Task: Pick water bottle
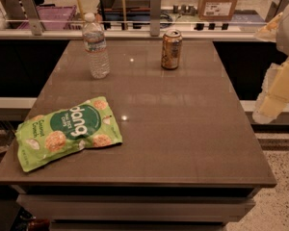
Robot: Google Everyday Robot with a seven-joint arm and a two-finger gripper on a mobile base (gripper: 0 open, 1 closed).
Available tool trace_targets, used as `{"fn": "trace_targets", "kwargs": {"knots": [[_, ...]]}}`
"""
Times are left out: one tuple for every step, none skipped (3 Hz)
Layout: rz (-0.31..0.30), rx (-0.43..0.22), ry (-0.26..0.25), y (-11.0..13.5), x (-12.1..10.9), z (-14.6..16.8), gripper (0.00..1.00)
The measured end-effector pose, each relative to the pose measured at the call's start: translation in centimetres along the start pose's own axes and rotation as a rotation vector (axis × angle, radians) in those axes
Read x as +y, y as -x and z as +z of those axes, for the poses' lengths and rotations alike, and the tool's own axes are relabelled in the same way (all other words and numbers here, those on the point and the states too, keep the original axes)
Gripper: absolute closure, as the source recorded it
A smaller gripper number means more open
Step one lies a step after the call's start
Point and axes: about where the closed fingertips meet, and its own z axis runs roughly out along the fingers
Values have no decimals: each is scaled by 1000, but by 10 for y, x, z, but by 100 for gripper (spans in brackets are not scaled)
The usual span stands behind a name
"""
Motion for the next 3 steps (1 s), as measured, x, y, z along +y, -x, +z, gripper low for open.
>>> {"fn": "trace_targets", "kwargs": {"knots": [[45,-66,-24,13,-7,-11,0],[123,-171,-43,21,-14,-18,0],[212,-308,-54,31,-19,-19,0]]}}
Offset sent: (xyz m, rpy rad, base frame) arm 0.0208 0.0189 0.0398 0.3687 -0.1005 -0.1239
